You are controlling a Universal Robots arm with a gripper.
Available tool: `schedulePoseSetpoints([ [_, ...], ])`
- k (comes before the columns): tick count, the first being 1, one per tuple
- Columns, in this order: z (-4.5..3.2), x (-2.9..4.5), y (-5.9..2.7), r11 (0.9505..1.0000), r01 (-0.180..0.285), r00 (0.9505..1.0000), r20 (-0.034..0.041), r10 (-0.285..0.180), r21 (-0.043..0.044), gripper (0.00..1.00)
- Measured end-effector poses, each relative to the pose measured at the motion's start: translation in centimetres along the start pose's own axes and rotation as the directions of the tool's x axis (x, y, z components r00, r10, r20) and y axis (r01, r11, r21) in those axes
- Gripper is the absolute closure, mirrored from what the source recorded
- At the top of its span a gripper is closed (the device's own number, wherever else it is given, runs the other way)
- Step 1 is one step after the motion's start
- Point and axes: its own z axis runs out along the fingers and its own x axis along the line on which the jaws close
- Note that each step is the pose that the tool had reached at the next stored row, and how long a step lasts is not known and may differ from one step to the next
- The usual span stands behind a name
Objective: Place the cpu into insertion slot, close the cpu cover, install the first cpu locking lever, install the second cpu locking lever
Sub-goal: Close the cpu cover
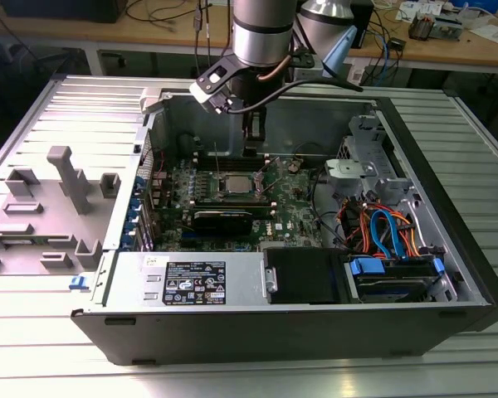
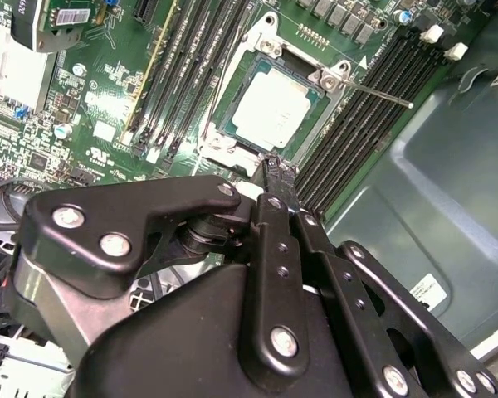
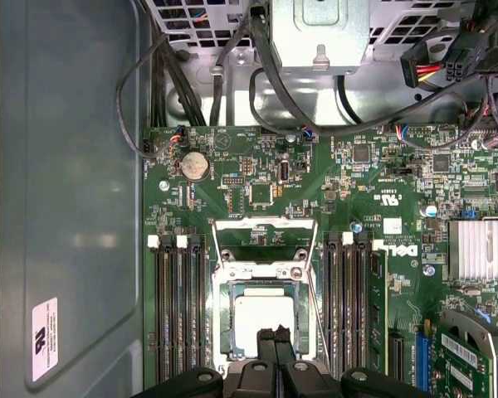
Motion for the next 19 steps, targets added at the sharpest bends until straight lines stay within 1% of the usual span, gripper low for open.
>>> schedulePoseSetpoints([
  [5, 0.0, 0.0, 0.13, 1.0, 0.0, 1.0, 0.0, 0.0, 0.0, 0.89],
  [11, -0.01, 0.0, 0.67, 1.0, 0.0, 1.0, 0.0, 0.0, 0.0, 0.89],
  [19, 0.0, 0.0, 0.72, 1.0, 0.0, 1.0, -0.0001, 0.0, 0.0, 0.89],
])
